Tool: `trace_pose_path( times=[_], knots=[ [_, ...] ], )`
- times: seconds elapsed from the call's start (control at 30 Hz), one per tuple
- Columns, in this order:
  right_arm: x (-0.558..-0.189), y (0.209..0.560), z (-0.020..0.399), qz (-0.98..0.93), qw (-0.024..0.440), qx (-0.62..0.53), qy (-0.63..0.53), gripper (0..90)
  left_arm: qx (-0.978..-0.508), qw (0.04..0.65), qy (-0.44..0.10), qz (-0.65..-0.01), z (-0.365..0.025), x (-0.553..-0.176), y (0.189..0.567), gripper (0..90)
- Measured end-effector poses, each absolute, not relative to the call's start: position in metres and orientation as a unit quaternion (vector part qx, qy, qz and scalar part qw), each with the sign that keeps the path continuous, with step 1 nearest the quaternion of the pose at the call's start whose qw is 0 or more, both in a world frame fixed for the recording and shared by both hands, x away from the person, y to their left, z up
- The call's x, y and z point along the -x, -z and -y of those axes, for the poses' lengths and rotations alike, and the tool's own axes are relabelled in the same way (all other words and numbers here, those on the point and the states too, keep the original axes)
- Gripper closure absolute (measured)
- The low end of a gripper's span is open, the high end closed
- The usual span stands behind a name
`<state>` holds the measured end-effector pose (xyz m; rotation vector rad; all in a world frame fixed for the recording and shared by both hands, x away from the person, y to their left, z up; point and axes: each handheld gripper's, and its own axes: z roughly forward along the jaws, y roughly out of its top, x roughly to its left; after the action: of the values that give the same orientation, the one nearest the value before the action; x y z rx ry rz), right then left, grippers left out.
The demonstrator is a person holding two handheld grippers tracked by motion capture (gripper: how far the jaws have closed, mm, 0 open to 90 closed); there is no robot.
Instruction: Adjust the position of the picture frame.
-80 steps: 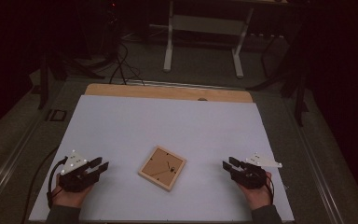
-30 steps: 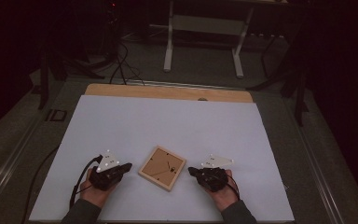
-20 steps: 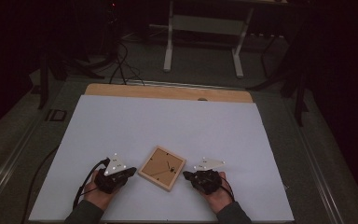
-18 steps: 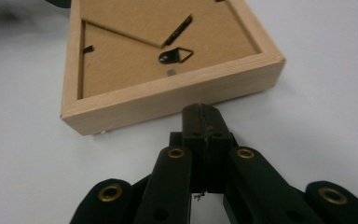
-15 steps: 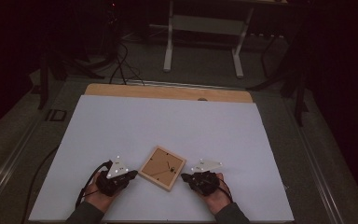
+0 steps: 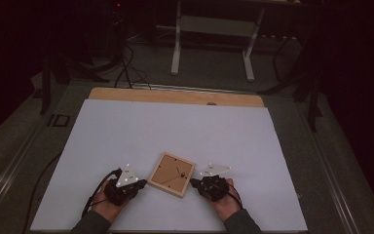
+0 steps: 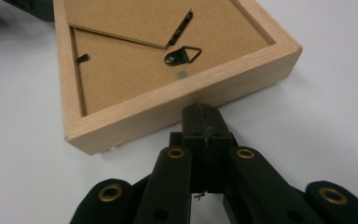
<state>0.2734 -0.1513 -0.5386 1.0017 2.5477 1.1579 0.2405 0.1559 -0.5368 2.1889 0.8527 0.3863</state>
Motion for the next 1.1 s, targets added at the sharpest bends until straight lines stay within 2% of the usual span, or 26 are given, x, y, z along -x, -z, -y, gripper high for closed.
trace_pose_path(
  times=[0.37,1.1],
  knots=[
    [-0.253,0.537,0.149,-0.87,0.071,-0.312,-0.374,89.9,-0.855,0.369,-0.147,-0.334,-0.15,-0.24,0.537,90.0],
    [-0.279,0.538,0.165,-0.846,0.09,-0.367,-0.376,90.0,-0.853,0.354,-0.151,-0.352,-0.12,-0.26,0.537,90.0]
  ],
)
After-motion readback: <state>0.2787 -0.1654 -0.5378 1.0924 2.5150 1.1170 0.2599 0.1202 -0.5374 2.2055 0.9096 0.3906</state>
